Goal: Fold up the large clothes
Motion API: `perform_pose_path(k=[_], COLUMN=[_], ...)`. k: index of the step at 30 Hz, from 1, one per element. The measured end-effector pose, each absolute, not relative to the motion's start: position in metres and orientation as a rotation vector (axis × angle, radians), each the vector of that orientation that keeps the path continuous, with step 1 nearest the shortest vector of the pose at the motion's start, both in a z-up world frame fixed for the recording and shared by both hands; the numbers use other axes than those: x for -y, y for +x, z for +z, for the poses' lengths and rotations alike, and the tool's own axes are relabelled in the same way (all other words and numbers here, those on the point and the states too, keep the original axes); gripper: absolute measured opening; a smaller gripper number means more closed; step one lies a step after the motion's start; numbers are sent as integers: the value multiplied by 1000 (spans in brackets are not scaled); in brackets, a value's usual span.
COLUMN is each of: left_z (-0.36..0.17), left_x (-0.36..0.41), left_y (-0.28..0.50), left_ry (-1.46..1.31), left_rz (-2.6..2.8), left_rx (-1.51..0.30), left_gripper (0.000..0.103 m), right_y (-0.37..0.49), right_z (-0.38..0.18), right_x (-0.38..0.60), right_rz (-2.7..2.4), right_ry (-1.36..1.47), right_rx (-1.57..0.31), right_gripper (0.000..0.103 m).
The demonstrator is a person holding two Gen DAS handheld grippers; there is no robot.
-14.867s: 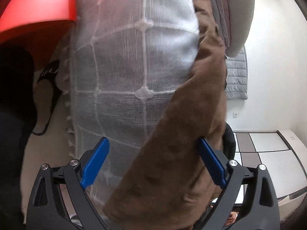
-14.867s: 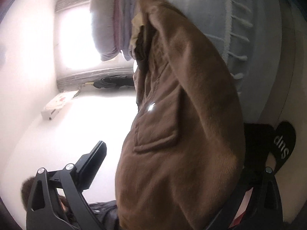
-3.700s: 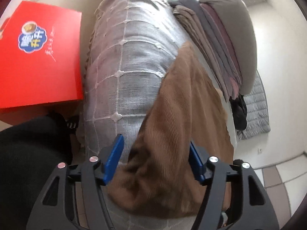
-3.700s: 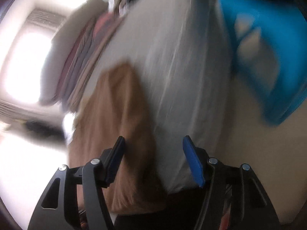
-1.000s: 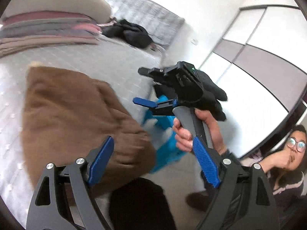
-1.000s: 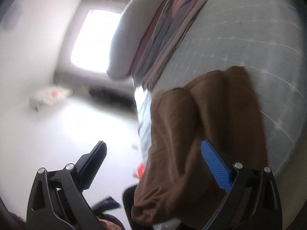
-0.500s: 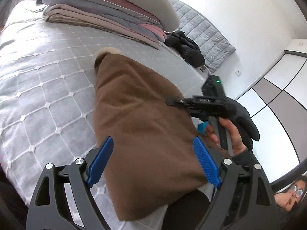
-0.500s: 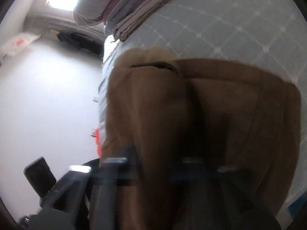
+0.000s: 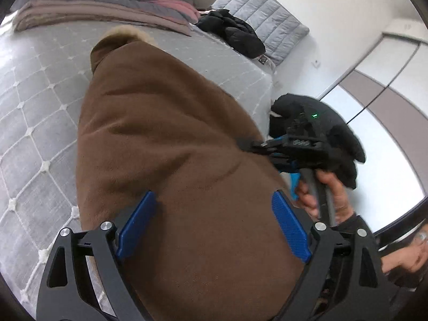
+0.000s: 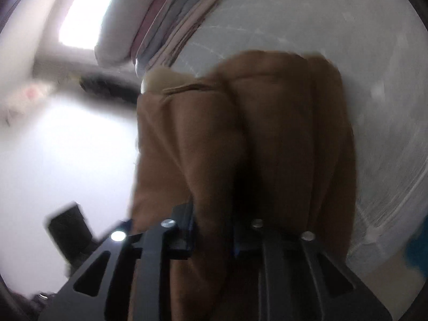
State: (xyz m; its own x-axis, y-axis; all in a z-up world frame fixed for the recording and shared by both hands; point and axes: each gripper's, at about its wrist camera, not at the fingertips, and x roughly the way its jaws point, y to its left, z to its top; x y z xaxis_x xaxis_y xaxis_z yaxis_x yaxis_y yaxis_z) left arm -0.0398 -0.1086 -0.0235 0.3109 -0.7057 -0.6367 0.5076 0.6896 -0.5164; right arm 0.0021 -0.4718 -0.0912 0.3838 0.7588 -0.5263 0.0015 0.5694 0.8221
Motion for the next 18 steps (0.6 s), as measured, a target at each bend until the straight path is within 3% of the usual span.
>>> perform_pose_path(k=[1, 3, 8, 11, 13, 14, 15, 18], left_z=[-22, -22, -27, -25, -25, -25, -23, -16], left_x=[108, 107, 102, 100, 100, 101, 99, 92], left_y=[-41, -41, -37, -43, -44, -45, -49, -56], left_ry=[-222, -208, -236, -223, -234, -239, -245, -269], left_rz=[-805, -794, -781, -774, -786, -794, -809, -817], left_rx=[-953, -946, -943, -937, -942, -946, -952, -974], left_gripper=[86, 87, 87, 88, 88, 88, 88, 88], right_y=[-2, -25, -78, -98, -102, -100, -101, -104], right_z=[-84, -55, -6, -22, -65, -83, -99, -120], right_x=[471, 474, 436, 393, 392, 399, 410, 423], right_rz=[543, 465, 751, 769, 638, 591, 573, 599], right_ry=[830, 789, 830, 691, 657, 692, 747, 868], right_rx=[-1067, -989, -815, -974, -1088, -1112, -1117, -1075], right_gripper=[31, 51, 67, 67, 48, 16, 8, 8])
